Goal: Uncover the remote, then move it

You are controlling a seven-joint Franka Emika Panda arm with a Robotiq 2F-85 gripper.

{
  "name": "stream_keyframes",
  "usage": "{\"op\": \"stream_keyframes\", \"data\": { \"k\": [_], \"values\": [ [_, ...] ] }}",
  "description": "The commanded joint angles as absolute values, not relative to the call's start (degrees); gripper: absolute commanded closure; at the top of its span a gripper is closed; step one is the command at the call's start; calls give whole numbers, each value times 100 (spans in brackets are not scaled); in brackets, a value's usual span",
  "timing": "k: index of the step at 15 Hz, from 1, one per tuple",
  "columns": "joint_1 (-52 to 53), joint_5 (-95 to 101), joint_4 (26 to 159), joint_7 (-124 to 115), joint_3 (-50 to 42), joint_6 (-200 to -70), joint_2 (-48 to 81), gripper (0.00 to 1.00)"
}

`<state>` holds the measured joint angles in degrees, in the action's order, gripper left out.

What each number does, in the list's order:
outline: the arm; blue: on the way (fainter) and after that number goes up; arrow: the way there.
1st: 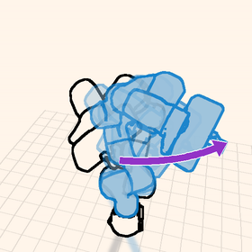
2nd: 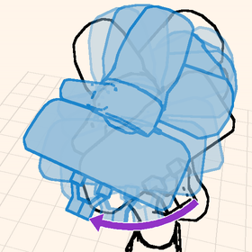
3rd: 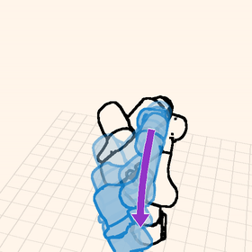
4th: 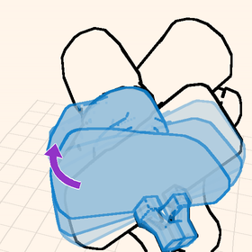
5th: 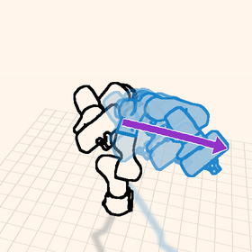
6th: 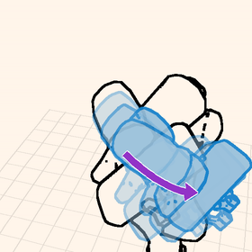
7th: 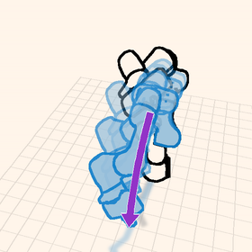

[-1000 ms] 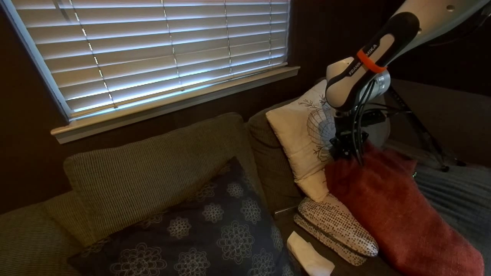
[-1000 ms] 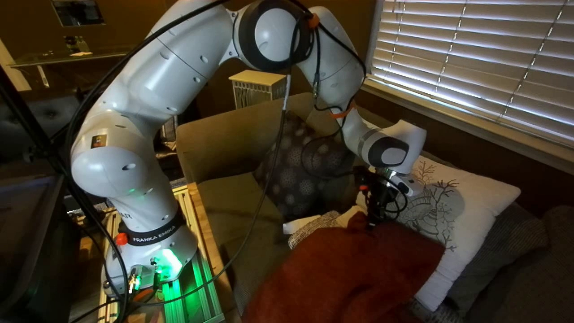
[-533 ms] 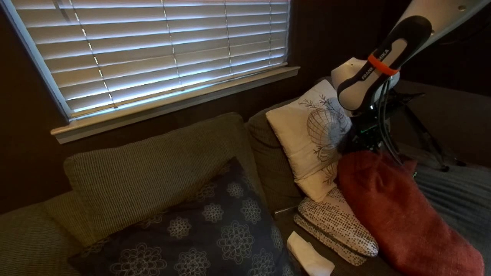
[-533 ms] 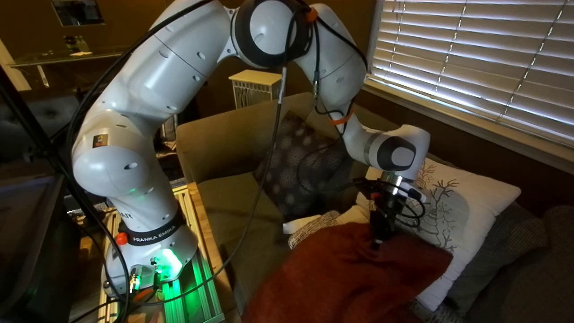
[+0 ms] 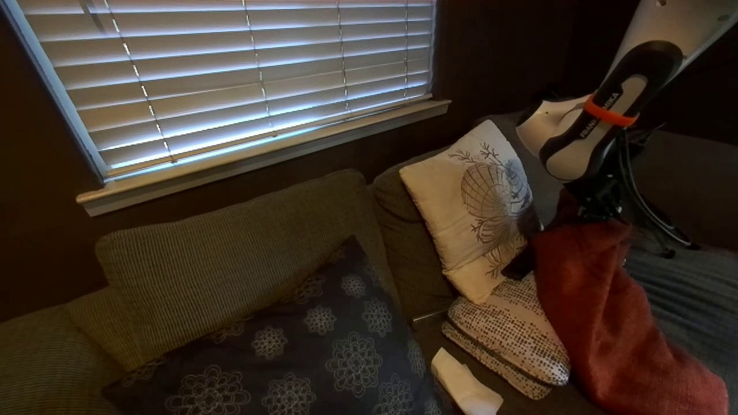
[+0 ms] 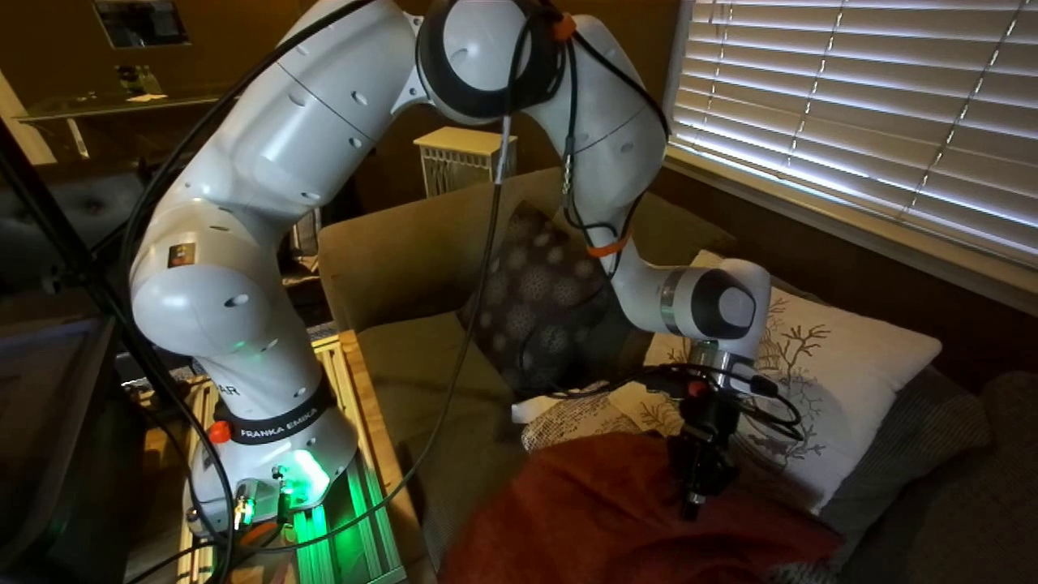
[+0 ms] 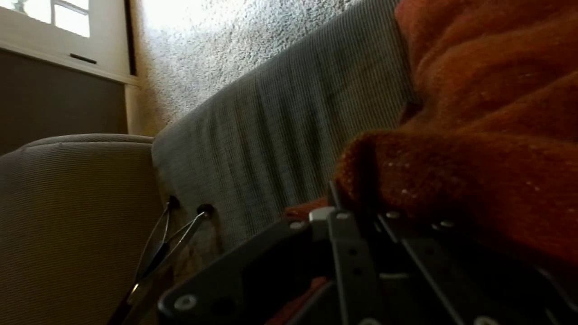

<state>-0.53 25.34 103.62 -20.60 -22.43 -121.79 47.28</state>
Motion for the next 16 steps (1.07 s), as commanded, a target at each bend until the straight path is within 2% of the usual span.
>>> {"op": "stream_keyframes", "data": {
  "k": [1, 5, 12, 16],
  "values": [
    [-155, 2838, 10342, -2128, -2401, -11981, 4785, 98],
    [-399, 2490, 9985, -2398, -2417, -11693, 4896, 98],
    [-579, 1700, 8861, -3809, -2401, -10395, 5511, 98],
    [-637, 2019, 8634, -3578, -2340, -10559, 5714, 98]
  ]
}}
